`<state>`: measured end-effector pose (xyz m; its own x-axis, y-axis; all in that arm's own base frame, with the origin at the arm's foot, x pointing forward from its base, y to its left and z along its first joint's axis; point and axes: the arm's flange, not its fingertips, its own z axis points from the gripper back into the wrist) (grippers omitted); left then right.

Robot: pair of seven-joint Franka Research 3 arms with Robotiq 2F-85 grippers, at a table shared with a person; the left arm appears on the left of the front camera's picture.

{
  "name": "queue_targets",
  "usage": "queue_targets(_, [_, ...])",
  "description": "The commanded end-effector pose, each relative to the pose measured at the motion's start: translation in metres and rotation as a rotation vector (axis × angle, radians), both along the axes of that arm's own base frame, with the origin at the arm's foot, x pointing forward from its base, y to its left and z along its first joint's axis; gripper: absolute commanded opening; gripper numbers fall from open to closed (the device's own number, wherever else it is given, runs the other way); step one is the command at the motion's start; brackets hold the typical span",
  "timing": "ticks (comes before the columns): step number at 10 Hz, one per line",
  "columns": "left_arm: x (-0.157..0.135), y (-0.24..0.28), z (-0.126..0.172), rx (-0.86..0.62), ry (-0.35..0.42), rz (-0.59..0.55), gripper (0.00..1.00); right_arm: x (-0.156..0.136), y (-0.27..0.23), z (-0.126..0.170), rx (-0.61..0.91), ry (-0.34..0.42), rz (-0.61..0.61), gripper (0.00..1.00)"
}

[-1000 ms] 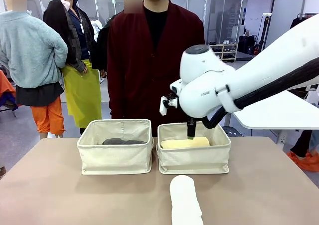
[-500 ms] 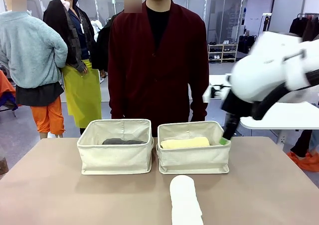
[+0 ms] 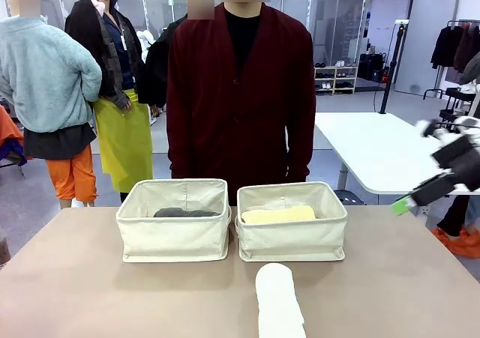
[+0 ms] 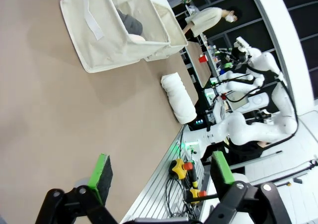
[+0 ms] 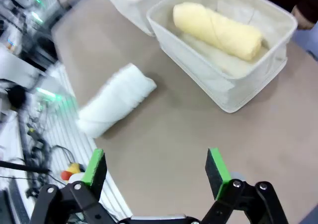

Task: Divide the towels into two baskets.
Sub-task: Pick up one hotel-folded towel from the bottom of the table and place it in the Fabric basket indicated by the person.

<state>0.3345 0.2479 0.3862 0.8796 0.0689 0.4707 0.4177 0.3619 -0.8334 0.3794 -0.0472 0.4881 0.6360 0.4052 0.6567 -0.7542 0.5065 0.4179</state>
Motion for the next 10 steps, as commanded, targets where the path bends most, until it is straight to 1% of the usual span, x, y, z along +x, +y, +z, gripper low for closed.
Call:
queue_targets(1, [-0.006, -0.001, 0.002, -0.002, -0.009, 0.008, 1.0, 0.0, -0.066, -0.004, 0.202, 0.122, -0.047, 1.0])
queue_targets(2, [-0.006, -0.001, 0.002, -0.002, -0.009, 0.008, 1.0, -0.007, -0.098, -0.013, 0.27, 0.183, -0.101, 1.0])
queue_targets(3, [-0.006, -0.001, 0.002, -0.002, -0.009, 0.008, 1.0, -0.011, -0.124, -0.026, 0.319, 0.264, -0.164, 1.0])
queue_targets(4, [-0.006, -0.001, 0.002, -0.002, -0.009, 0.008, 1.0, -0.015, -0.146, -0.043, 0.379, 0.319, -0.218, 1.0])
queue_targets(6, [-0.006, -0.001, 0.002, -0.002, -0.009, 0.008, 1.0, -0.022, -0.162, -0.073, 0.446, 0.416, -0.26, 1.0])
queue_targets(7, [-0.006, -0.001, 0.002, -0.002, -0.009, 0.008, 1.0, -0.024, -0.165, -0.083, 0.446, 0.461, -0.283, 1.0])
queue_targets(8, [-0.006, -0.001, 0.002, -0.002, -0.009, 0.008, 1.0, -0.032, -0.166, -0.078, 0.404, 0.378, -0.238, 1.0])
queue_targets(10, [-0.006, -0.001, 0.002, -0.002, -0.009, 0.008, 1.0, -0.032, -0.166, -0.078, 0.404, 0.378, -0.238, 1.0])
